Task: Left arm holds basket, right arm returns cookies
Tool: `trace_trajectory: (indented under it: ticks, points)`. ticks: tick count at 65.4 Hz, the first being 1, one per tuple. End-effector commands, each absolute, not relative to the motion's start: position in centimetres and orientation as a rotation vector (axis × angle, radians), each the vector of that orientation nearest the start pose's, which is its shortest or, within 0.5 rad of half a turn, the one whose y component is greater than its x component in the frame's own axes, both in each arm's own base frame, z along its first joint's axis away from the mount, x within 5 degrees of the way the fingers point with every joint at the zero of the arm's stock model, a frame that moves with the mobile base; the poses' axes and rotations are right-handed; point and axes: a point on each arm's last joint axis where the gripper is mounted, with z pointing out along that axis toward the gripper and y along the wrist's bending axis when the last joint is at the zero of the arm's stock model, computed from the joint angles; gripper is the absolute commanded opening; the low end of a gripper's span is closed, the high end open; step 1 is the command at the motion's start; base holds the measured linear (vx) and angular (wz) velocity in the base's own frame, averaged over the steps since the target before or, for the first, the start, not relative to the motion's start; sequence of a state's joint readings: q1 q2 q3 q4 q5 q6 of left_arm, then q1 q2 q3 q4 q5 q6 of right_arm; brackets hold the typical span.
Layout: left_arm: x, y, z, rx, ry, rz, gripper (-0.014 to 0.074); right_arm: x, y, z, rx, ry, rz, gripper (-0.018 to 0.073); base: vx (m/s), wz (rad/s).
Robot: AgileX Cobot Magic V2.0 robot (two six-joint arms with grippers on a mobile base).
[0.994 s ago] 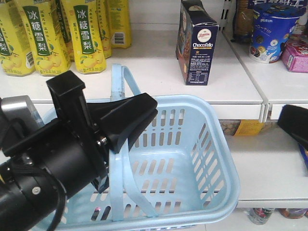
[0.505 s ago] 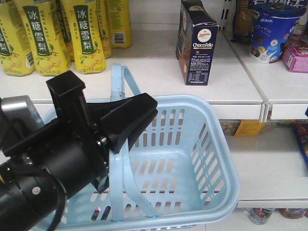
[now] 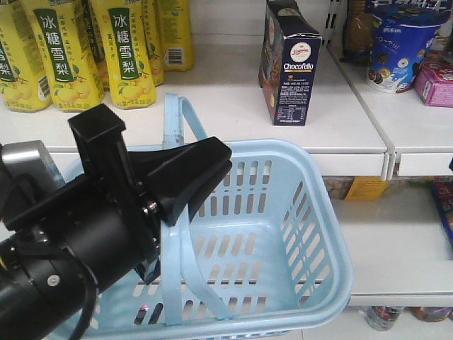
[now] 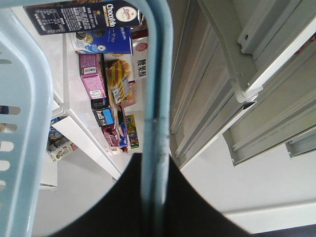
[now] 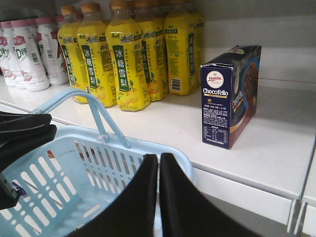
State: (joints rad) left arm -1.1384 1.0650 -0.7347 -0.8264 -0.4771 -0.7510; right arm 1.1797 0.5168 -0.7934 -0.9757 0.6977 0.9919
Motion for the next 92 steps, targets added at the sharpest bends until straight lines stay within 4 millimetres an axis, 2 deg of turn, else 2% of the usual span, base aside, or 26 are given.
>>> trace_trajectory:
  ticks: [1, 18, 28, 41, 55, 69, 77, 92]
  points:
    - [12.3, -19.0, 38.1, -0.624, 1.530, -1.862, -0.0008, 7.3, 5.3, 41.2, -0.454, 1.523, 0.553, -0.0008, 0.00, 0.00]
    - [12.2, -18.7, 38.3, -0.611, 1.518, -1.853, -0.0007, 7.3, 5.3, 41.2, -0.454, 1.523, 0.553, -0.0008, 0.00, 0.00]
    - [12.2, -17.7, 38.0, -0.571, 1.530, -1.737, -0.0007, 7.3, 5.3, 41.2, -0.454, 1.523, 0.553, -0.0008, 0.00, 0.00]
    - [11.1, -14.3, 36.5, -0.530, 1.548, -1.592, -0.0006, 7.3, 5.4, 41.2, -0.454, 1.522, 0.553, -0.0008, 0.00, 0.00]
    - [10.4, -8.8, 33.5, -0.566, 1.476, -1.459, -0.0006, 7.3, 5.4, 41.2, -0.454, 1.522, 0.553, -0.0008, 0.00, 0.00]
    - [8.8, -3.6, 31.8, -0.486, 1.343, -1.188, -0.0006, 7.3, 5.4, 41.2, -0.454, 1.522, 0.553, -0.0008, 0.00, 0.00]
    - [7.6, -1.8, 31.0, -0.468, 1.297, -1.043, -0.0006, 7.3, 5.4, 41.2, -0.454, 1.522, 0.553, -0.0008, 0.00, 0.00]
    - [5.6, 0.3, 29.7, -0.450, 1.206, -0.720, -0.0006, 7.3, 5.3, 41.2, -0.454, 1.523, 0.553, -0.0008, 0.00, 0.00]
